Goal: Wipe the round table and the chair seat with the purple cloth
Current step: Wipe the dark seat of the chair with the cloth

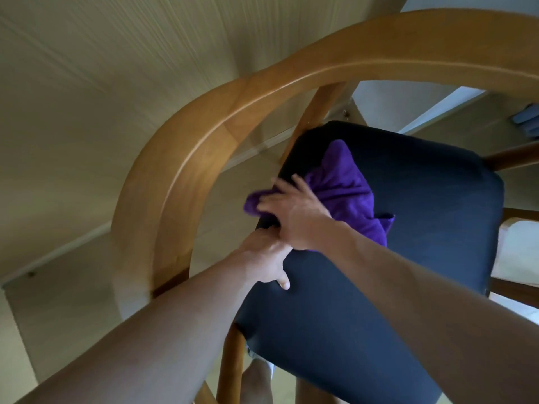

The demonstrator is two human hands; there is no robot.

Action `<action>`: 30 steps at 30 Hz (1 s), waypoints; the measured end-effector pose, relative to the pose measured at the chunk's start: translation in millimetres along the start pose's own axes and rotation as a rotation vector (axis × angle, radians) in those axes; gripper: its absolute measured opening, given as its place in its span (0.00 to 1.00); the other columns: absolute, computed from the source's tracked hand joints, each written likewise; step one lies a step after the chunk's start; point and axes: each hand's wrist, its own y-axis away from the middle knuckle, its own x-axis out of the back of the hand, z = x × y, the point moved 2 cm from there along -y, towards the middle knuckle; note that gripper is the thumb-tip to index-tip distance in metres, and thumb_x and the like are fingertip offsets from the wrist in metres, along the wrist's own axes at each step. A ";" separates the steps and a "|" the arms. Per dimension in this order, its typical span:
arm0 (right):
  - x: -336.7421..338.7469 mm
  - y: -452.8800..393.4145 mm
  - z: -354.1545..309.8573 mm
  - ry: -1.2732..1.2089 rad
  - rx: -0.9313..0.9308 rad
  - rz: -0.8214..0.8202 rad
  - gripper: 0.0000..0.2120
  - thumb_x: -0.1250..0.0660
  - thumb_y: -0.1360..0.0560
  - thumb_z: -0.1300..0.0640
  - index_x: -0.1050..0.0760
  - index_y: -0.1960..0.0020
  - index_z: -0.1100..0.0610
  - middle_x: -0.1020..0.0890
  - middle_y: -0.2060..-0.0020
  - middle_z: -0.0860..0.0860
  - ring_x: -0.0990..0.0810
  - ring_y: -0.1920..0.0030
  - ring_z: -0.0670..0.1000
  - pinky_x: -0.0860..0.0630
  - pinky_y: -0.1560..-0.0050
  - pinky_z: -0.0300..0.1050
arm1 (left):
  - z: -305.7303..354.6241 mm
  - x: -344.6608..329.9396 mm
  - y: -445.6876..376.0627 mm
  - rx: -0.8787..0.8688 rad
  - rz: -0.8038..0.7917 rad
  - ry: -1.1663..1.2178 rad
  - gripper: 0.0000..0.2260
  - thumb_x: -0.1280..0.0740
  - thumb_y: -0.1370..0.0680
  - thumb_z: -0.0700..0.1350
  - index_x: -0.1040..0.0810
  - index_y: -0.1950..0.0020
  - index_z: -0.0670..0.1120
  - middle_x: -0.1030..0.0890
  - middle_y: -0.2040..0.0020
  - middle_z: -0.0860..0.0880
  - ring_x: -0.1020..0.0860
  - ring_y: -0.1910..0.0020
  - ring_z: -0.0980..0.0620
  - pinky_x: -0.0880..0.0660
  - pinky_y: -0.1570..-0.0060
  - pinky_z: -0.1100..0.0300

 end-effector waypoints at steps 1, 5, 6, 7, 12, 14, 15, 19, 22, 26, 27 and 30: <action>-2.1 -2.3 -7.4 -0.002 0.051 -0.073 0.23 0.37 0.21 0.56 0.30 0.27 0.44 0.31 0.24 0.47 0.49 0.19 0.51 0.59 0.20 0.56 | -0.6 -0.6 -0.2 0.018 -0.011 -0.004 0.41 0.19 0.33 0.56 0.34 0.25 0.48 0.27 0.28 0.44 0.28 0.31 0.40 0.31 0.43 0.56; 15.2 -9.1 11.1 0.069 0.069 -0.065 0.22 0.38 0.22 0.61 0.26 0.31 0.47 0.24 0.31 0.50 0.39 0.22 0.52 0.51 0.20 0.50 | 5.2 4.6 2.3 -0.023 0.043 -0.047 0.42 0.17 0.35 0.55 0.35 0.28 0.47 0.27 0.30 0.46 0.28 0.31 0.44 0.33 0.39 0.57; 19.6 -6.1 23.2 0.033 0.028 -0.003 0.25 0.38 0.23 0.62 0.27 0.28 0.47 0.26 0.28 0.49 0.41 0.21 0.52 0.52 0.20 0.50 | 6.5 5.3 2.6 -0.035 0.050 -0.069 0.44 0.17 0.35 0.55 0.36 0.28 0.46 0.29 0.30 0.47 0.30 0.31 0.45 0.33 0.36 0.56; 22.7 -0.6 36.3 -0.025 -0.028 0.069 0.29 0.38 0.24 0.64 0.30 0.25 0.47 0.28 0.25 0.48 0.43 0.20 0.51 0.53 0.19 0.49 | 7.2 5.4 2.5 -0.038 0.052 -0.084 0.44 0.17 0.35 0.55 0.38 0.28 0.45 0.30 0.31 0.48 0.30 0.31 0.45 0.32 0.36 0.54; 5.4 38.2 63.1 -0.043 -0.309 0.344 0.35 0.32 0.26 0.61 0.36 0.21 0.50 0.35 0.21 0.45 0.38 0.22 0.57 0.44 0.24 0.52 | 13.6 5.4 5.7 -0.004 0.064 -0.109 0.44 0.16 0.36 0.52 0.38 0.30 0.44 0.31 0.34 0.47 0.30 0.34 0.44 0.30 0.41 0.52; -14.8 49.0 47.7 0.122 -0.331 0.303 0.37 0.32 0.25 0.54 0.42 0.19 0.48 0.41 0.19 0.46 0.35 0.27 0.58 0.39 0.30 0.53 | 18.3 4.1 7.7 0.028 0.083 -0.144 0.46 0.16 0.36 0.51 0.39 0.27 0.44 0.32 0.32 0.46 0.30 0.33 0.44 0.29 0.37 0.49; -24.9 55.2 39.6 0.182 -0.333 0.269 0.37 0.33 0.24 0.52 0.45 0.19 0.47 0.44 0.18 0.46 0.35 0.29 0.57 0.37 0.32 0.53 | 20.4 3.5 8.5 0.053 0.097 -0.160 0.46 0.16 0.36 0.51 0.39 0.26 0.44 0.32 0.32 0.46 0.31 0.32 0.43 0.29 0.36 0.48; -59.1 100.0 18.2 0.204 -0.427 0.154 0.38 0.32 0.23 0.49 0.49 0.19 0.48 0.49 0.19 0.49 0.33 0.33 0.57 0.34 0.37 0.54 | 29.8 -1.8 19.8 0.118 0.152 -0.148 0.38 0.18 0.33 0.47 0.37 0.31 0.46 0.32 0.33 0.46 0.31 0.32 0.44 0.28 0.40 0.49; -83.8 135.0 -4.6 0.070 -0.516 0.108 0.41 0.29 0.28 0.49 0.46 0.22 0.50 0.45 0.23 0.51 0.29 0.37 0.57 0.30 0.41 0.53 | 34.5 -12.5 32.4 0.139 0.257 -0.136 0.30 0.22 0.29 0.43 0.36 0.35 0.47 0.32 0.36 0.46 0.29 0.35 0.44 0.27 0.44 0.51; -93.1 156.4 -9.7 -0.121 -0.527 0.116 0.31 0.32 0.29 0.48 0.39 0.30 0.47 0.35 0.35 0.52 0.24 0.44 0.58 0.26 0.47 0.53 | 45.8 -36.0 40.6 0.131 0.218 -0.017 0.24 0.27 0.29 0.39 0.35 0.39 0.48 0.32 0.37 0.45 0.29 0.36 0.42 0.27 0.45 0.50; -91.9 157.6 -7.3 -0.146 -0.509 0.111 0.28 0.33 0.28 0.48 0.38 0.32 0.48 0.34 0.38 0.51 0.25 0.45 0.58 0.25 0.48 0.53 | 46.8 -38.5 40.7 0.113 0.190 -0.003 0.23 0.28 0.29 0.40 0.37 0.41 0.49 0.33 0.37 0.45 0.30 0.35 0.42 0.28 0.45 0.50; -88.9 154.4 4.5 -0.253 -0.454 0.118 0.22 0.33 0.26 0.47 0.34 0.36 0.50 0.34 0.44 0.49 0.25 0.46 0.57 0.26 0.55 0.50 | 41.6 -40.4 35.7 0.073 0.145 0.003 0.23 0.28 0.29 0.42 0.42 0.47 0.50 0.34 0.39 0.47 0.31 0.36 0.42 0.30 0.45 0.50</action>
